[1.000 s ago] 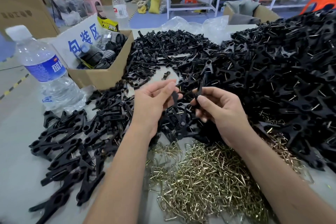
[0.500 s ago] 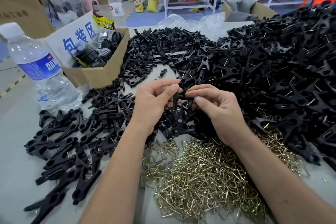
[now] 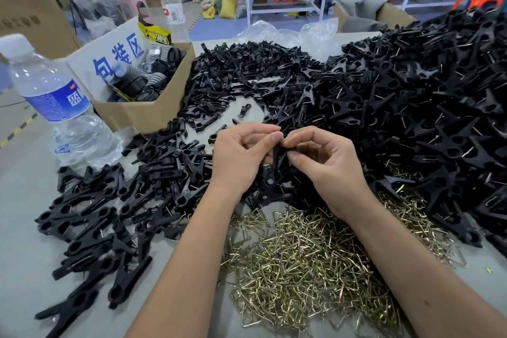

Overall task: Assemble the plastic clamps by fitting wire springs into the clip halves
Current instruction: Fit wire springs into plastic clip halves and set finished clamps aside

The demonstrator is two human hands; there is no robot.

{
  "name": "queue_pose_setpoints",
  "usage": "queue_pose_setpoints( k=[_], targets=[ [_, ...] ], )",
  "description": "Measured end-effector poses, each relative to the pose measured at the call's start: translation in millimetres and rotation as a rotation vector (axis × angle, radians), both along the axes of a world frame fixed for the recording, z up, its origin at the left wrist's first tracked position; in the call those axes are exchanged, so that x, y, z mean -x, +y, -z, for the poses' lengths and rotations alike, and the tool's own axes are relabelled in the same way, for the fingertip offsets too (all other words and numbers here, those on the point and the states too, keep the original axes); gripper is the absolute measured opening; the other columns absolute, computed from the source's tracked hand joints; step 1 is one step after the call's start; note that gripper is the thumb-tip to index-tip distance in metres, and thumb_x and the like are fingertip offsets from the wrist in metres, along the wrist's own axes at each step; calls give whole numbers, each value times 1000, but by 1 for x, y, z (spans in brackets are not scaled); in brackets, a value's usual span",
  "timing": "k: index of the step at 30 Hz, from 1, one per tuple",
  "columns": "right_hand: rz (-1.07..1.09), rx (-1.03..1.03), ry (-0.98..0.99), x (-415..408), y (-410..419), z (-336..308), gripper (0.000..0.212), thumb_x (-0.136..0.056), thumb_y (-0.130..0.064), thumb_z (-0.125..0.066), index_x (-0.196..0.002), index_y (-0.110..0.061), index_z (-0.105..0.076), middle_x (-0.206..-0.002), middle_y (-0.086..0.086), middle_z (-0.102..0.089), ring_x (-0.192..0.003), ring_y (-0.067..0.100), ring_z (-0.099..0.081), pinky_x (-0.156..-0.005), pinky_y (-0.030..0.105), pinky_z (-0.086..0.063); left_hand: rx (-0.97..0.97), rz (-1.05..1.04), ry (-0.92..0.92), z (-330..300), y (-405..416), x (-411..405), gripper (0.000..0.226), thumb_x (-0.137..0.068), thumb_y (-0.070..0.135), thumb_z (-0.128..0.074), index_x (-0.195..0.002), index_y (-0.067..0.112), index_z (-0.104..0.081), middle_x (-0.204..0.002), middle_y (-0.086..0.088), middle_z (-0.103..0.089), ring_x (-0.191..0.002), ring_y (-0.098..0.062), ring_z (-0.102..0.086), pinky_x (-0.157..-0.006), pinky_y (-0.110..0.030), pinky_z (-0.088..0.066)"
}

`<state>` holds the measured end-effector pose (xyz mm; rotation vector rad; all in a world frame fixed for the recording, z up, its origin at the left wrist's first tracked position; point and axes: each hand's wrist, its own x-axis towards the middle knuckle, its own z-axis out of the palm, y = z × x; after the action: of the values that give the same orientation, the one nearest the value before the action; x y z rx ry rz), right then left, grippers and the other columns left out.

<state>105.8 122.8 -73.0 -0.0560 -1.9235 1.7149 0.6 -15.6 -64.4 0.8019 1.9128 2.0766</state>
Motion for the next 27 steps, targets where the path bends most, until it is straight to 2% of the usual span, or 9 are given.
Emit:
queue_pose_setpoints(
  k=[3,5,9,11,14,22,27],
  targets=[
    [-15,16,-10,-1,-1,0,15,-89,-4,-75,-96,-17,-75,-92,6,-76,-86,23,-72,-82,36,-61,-9,2,2,1,1,-1,9,-87,18,-83,-91,27,-82,-78,-4,-79,-60,-10,-69,-58,-20,-55],
    [-18,40,-19,-1,-2,-1,22,-88,-5,-77,-102,-20,-74,-89,8,-75,-81,14,-69,-77,30,-61,-21,0,-25,1,1,-1,9,-86,19,-83,-93,24,-82,-80,-5,-79,-60,-11,-69,-58,-21,-55],
    [35,91,-37,-1,0,1,32,-86,-1,-79,-109,-23,-71,-99,-3,-73,-90,11,-71,-81,26,-58,-39,24,-66,-2,-3,0,17,-86,15,-83,-102,17,-82,-93,-9,-80,-84,-24,-78,-72,-27,-60],
    [67,129,-32,0,1,2,34,-85,0,-80,-111,-21,-72,-100,-1,-75,-92,14,-73,-82,26,-59,-63,58,-71,-4,-4,0,18,-87,9,-80,-105,14,-81,-95,-10,-80,-89,-21,-78,-73,-23,-59],
    [90,176,-23,0,1,2,33,-86,0,-80,-112,-18,-75,-104,7,-77,-96,18,-74,-83,25,-59,-103,65,-89,-5,-4,-1,18,-88,4,-78,-104,11,-79,-93,-11,-80,-85,-17,-78,-69,-19,-58],
    [76,256,-47,0,1,-2,29,-89,2,-76,-113,-14,-79,-102,7,-79,-100,22,-75,-90,30,-60,-64,64,-94,-5,-1,-3,20,-85,8,-81,-105,12,-80,-93,-9,-80,-85,-17,-77,-70,-20,-59],
    [45,247,-52,-1,1,-3,28,-88,2,-77,-112,-13,-79,-98,4,-80,-95,15,-75,-84,22,-57,-73,79,-99,-4,-1,-3,20,-84,7,-81,-104,10,-80,-93,-10,-80,-83,-17,-77,-70,-20,-59]
  ],
)
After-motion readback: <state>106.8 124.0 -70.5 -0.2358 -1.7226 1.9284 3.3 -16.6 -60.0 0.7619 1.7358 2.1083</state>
